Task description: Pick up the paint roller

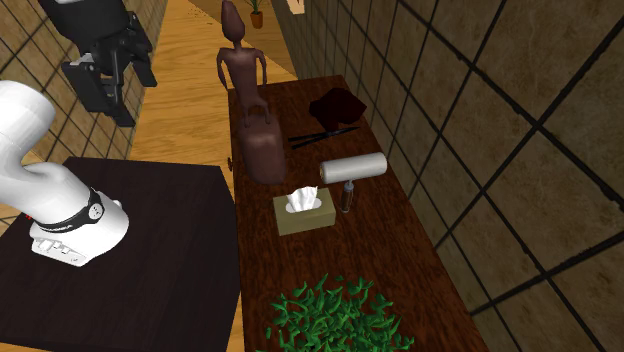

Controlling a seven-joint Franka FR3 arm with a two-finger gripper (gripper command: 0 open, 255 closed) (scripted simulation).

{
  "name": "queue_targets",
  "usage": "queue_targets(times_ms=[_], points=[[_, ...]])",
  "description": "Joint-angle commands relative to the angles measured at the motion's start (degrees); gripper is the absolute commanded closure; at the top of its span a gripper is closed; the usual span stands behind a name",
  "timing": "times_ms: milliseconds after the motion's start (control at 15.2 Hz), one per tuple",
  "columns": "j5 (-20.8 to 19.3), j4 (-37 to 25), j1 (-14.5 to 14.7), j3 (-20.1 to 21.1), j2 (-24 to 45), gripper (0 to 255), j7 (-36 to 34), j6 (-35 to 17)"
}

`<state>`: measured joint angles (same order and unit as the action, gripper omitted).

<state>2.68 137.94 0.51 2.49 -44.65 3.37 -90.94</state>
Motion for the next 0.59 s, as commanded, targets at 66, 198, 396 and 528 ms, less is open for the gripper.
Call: queue_targets(times_ms=[66, 198, 396, 528], points=[[0.39, 0.19, 0.15, 0.27, 1.65, 0, -0.2, -1.85], [1.13, 0.33, 0.44, 0.82, 5.13, 0, -0.56, -5.48], [2.15, -0.07, 0.86, 1.64, 10.74, 0, -1.04, -10.73], [2.75, -0.75, 1.15, 2.16, 14.7, 0, -1.33, -14.04]])
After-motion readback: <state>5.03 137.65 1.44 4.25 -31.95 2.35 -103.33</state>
